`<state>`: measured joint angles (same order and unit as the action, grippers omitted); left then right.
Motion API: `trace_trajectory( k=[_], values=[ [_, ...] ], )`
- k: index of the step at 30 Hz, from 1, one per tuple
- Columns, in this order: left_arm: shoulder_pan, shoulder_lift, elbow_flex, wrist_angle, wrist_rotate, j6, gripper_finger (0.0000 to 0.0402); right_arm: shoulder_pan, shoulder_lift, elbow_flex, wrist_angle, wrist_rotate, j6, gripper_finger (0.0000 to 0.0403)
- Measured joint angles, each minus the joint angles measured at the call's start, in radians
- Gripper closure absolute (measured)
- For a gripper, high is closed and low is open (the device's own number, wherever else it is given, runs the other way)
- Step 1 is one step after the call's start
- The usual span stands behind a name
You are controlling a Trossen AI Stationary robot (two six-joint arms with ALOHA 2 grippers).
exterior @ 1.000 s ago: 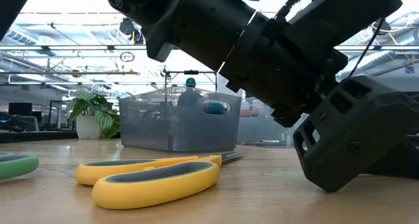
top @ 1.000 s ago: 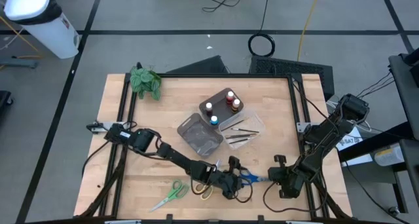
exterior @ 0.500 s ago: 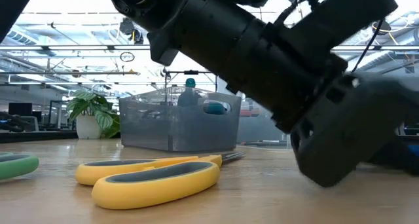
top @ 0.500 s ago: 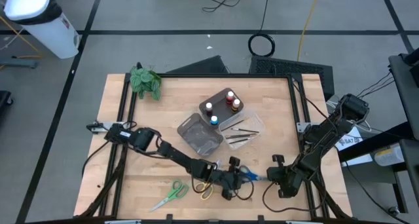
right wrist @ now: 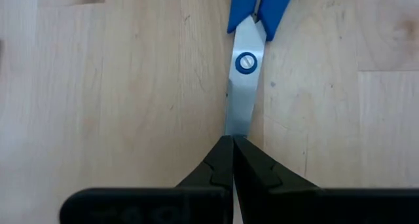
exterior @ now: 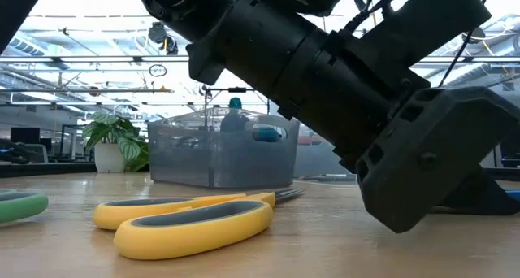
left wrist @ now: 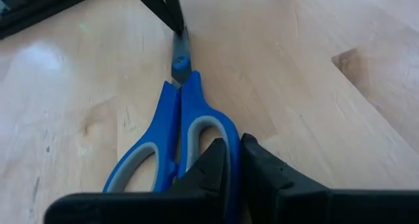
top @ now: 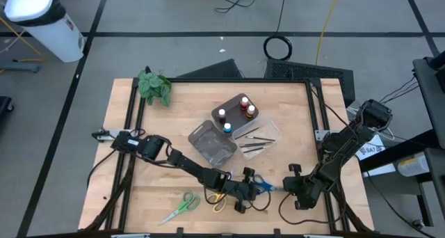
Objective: Pick & Place Paint Supplies
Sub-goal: Put the blue scissors into the bottom black bin
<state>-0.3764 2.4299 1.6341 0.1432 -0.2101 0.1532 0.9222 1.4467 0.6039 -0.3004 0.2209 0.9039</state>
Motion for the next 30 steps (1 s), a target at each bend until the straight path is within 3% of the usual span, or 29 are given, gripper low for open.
trace_trajectory(
  k=[5, 11, 17, 22, 27, 30],
  values=[
    [-0.013, -0.046, -0.005, -0.003, -0.007, -0.003, 0.0367, 0.000, -0.067, 0.000, -0.013, 0.078, 0.001, 0.0403],
    [-0.053, -0.156, 0.000, 0.002, -0.004, 0.004, 0.0367, -0.001, -0.236, 0.003, -0.022, 0.181, -0.010, 0.0403],
    [-0.098, -0.272, -0.003, -0.074, -0.039, 0.032, 0.0367, -0.001, -0.391, 0.003, 0.003, 0.328, -0.126, 0.0403],
    [-0.143, -0.406, -0.001, -0.350, -0.199, 0.028, 0.0367, -0.001, -0.471, 0.005, 0.066, 0.454, -0.261, 0.0403],
    [-0.164, -0.525, -0.014, -0.677, -0.329, -0.123, 0.0367, 0.000, -0.485, 0.005, 0.161, 0.573, -0.415, 0.0403],
    [-0.166, -0.596, -0.083, -0.823, -0.368, -0.201, 0.0367, -0.001, -0.476, 0.005, 0.223, 0.627, -0.504, 0.0403]
  ],
)
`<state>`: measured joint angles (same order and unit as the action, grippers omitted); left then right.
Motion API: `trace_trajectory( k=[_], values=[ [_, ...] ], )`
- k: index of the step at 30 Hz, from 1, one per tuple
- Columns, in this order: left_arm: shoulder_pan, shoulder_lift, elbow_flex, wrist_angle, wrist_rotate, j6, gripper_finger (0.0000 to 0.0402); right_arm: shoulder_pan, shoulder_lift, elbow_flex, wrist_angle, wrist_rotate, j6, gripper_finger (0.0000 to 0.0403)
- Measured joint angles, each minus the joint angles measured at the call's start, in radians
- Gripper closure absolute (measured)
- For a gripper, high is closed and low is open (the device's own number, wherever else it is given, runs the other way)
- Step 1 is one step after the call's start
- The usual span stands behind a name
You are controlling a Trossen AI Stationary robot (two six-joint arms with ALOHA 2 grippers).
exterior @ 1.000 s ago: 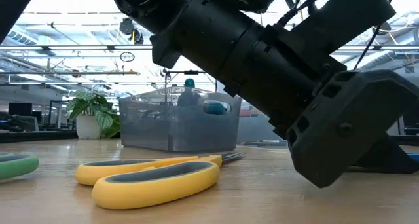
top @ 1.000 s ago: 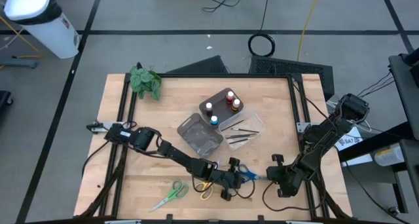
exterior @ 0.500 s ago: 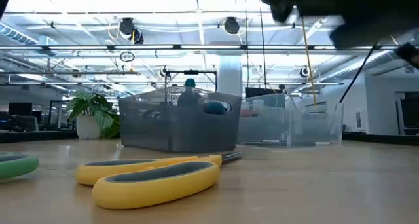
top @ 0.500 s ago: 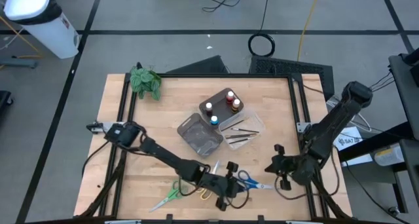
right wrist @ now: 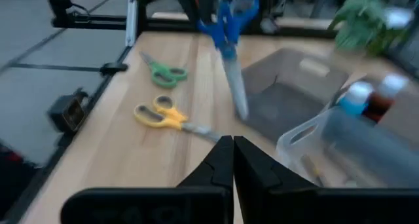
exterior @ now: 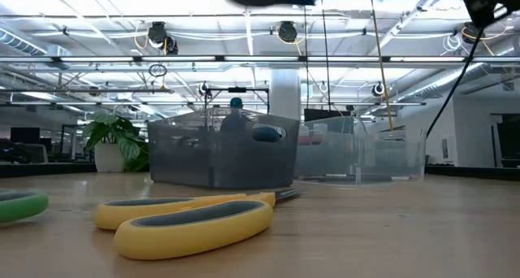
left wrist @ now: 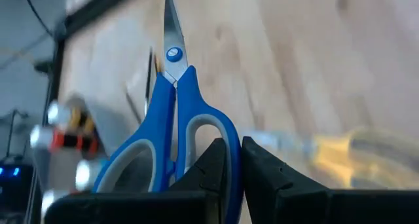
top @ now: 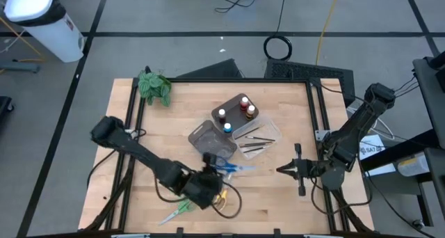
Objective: Pick & Place Paint Supplies
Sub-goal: Put the blue scissors into the bottom black bin
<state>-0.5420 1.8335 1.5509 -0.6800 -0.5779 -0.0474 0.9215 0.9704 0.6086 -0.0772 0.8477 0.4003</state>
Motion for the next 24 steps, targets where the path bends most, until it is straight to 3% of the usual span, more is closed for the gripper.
trace_trajectory(
  k=[9, 13, 24],
  values=[
    [0.088, -0.300, -0.408, 0.019, 0.073, 0.009, 0.0367, -0.013, 0.043, -0.036, 0.181, 0.016, -0.123, 0.0403],
    [0.158, -0.396, -0.536, 0.098, 0.192, 0.108, 0.0367, -0.031, 0.046, -0.075, 0.277, 0.016, -0.163, 0.0403],
    [0.299, -0.396, -0.592, 0.149, 0.354, 0.239, 0.0367, -0.075, 0.046, -0.111, 0.350, 0.015, -0.186, 0.0403]
  ],
)
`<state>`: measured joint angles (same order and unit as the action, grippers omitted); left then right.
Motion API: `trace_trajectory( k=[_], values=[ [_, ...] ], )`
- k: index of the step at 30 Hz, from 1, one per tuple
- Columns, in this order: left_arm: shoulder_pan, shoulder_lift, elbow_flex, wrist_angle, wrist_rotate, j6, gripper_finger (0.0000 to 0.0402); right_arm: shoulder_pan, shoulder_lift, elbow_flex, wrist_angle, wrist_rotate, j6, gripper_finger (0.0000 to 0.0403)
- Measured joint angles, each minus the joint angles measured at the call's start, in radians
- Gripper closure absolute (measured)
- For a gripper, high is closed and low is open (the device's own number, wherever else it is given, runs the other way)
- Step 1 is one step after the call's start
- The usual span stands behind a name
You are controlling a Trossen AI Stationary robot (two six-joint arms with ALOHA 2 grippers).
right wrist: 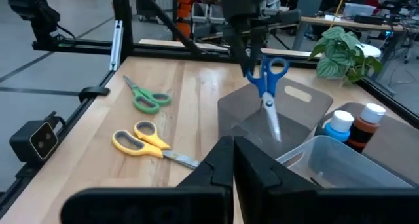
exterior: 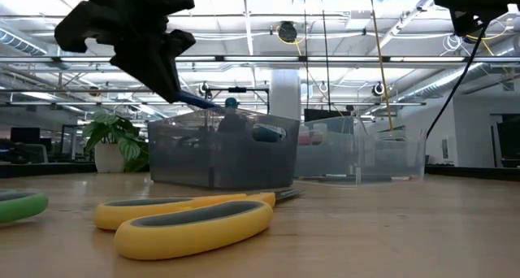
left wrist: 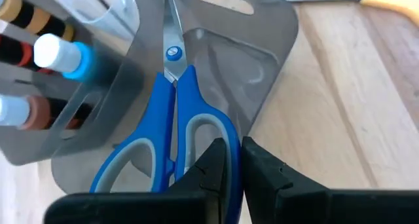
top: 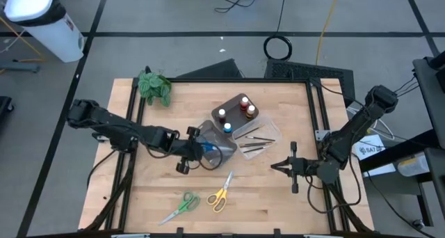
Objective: Pick & Place Paint Supplies
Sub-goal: Put the blue scissors into the bottom black bin, then put the green scissors into the bottom black bin
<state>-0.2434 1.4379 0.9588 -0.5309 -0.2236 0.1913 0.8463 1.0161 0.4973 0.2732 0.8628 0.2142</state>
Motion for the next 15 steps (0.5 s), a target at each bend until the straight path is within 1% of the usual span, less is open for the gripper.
trace_trajectory(
  k=[4, 5, 11, 15],
  values=[
    [0.023, -0.001, 0.000, 0.022, 0.006, -0.026, 0.0366, -0.002, 0.000, 0.000, -0.001, -0.003, 0.000, 0.0403],
    [0.027, -0.001, 0.000, 0.020, 0.006, -0.040, 0.0356, -0.002, 0.000, 0.000, -0.001, -0.003, 0.000, 0.0403],
    [0.035, -0.001, 0.000, 0.033, -0.012, -0.089, 0.0249, -0.002, 0.000, 0.000, -0.009, -0.003, 0.000, 0.0403],
    [0.035, -0.003, 0.000, 0.037, -0.047, -0.090, 0.0198, -0.002, 0.000, 0.000, -0.009, -0.004, 0.000, 0.0403]
  ],
)
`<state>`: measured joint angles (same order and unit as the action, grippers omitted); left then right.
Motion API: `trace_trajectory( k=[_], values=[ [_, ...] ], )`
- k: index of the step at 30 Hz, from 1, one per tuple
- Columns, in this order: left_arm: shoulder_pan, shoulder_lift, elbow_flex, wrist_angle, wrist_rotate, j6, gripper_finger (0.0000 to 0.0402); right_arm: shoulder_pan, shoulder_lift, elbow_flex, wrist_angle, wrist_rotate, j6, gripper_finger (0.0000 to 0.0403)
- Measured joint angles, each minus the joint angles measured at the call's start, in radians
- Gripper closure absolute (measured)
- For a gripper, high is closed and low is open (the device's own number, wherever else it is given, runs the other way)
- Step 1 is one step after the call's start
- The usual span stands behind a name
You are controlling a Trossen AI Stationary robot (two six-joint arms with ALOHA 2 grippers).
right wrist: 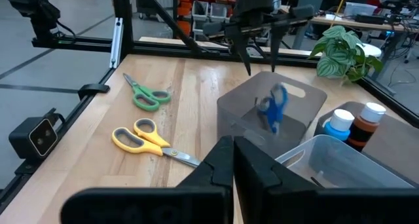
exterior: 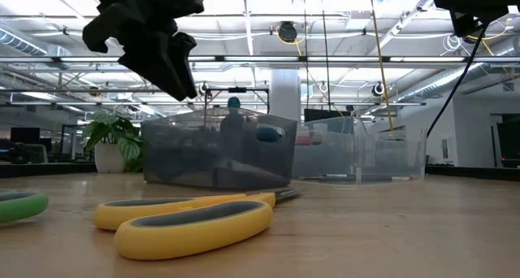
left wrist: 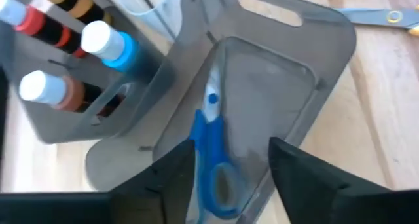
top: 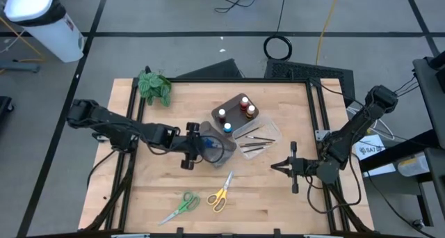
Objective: Pick & Place Paint Supplies
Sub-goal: Put the green scissors into the bottom black bin
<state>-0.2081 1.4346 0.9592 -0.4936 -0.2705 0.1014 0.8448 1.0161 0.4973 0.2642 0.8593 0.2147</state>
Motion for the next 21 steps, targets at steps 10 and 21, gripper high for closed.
trace_trajectory(
  k=[10, 21],
  values=[
    [-0.036, -0.032, 0.129, -0.223, 0.062, -0.343, 0.0155, 0.000, 0.000, 0.000, -0.004, 0.000, 0.000, 0.0403],
    [-0.367, -0.026, 0.061, -0.183, 0.143, -0.973, 0.0153, 0.000, 0.000, 0.000, -0.013, -0.001, 0.000, 0.0403]
  ],
)
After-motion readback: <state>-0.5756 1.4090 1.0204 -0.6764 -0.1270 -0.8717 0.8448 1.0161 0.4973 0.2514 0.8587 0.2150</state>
